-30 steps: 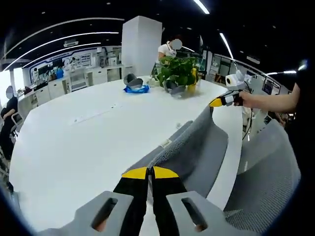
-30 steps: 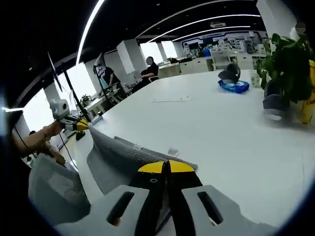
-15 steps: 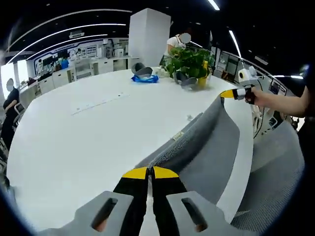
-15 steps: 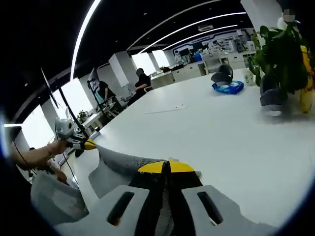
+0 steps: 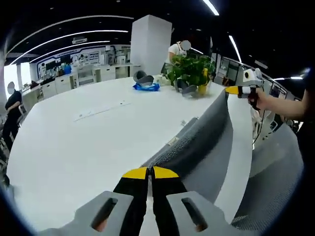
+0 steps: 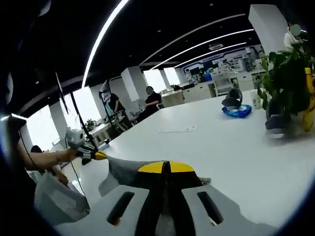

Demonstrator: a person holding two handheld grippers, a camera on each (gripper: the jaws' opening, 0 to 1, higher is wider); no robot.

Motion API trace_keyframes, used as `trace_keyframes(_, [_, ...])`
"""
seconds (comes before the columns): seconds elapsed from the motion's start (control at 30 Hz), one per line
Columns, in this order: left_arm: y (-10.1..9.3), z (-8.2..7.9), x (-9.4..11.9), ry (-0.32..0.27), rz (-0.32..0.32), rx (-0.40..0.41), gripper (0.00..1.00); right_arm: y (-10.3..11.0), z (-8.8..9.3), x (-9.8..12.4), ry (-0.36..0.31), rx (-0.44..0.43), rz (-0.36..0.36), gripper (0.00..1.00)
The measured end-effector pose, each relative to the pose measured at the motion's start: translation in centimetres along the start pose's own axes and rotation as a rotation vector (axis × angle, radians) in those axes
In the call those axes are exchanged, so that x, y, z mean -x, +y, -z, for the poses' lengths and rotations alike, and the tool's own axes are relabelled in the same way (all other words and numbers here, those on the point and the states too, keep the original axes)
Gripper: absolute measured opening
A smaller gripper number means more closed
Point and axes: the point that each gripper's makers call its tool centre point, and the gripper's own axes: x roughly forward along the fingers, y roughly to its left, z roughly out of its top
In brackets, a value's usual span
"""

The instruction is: Fold the towel on the table until its edges align and the towel forms a compact rectangular stack.

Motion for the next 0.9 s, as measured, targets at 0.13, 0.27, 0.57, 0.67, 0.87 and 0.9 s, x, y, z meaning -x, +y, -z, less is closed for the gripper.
trace_keyframes(0.13, [-1.1, -2.6, 1.1, -0.088, 0.02, -0.046, 0.01, -1.0, 0.2, 0.3, 0.008, -0.012, 0.03, 0.0])
trace_keyframes(0.27, [-2.1, -5.1, 2.6, -0.155, 0.011, -0.065, 0.01, -1.3, -0.5, 0.9, -0.026, -0.029, 0.045, 0.0])
trace_keyframes(0.57, [-0.1, -1.7, 0.1, -0.033, -0.028, -0.01, 0.02, -2.6, 1.2, -1.8, 0.066, -0.016, 0.056, 0.0])
trace_keyframes(0.67, [0.4, -0.5, -0.6, 0.004, -0.045, 0.014, 0.02, -3.6, 2.0, -2.9, 0.104, -0.023, 0.068, 0.0])
trace_keyframes(0.87, [0.7, 1.0, -1.8, 0.059, -0.058, 0.008, 0.02, -5.4, 3.9, -5.2, 0.199, 0.051, 0.08, 0.0])
trace_keyframes(0.9, [0.9, 1.3, -2.2, 0.068, -0.059, 0.004, 0.02, -6.2, 4.2, -5.5, 0.211, 0.052, 0.085, 0.0])
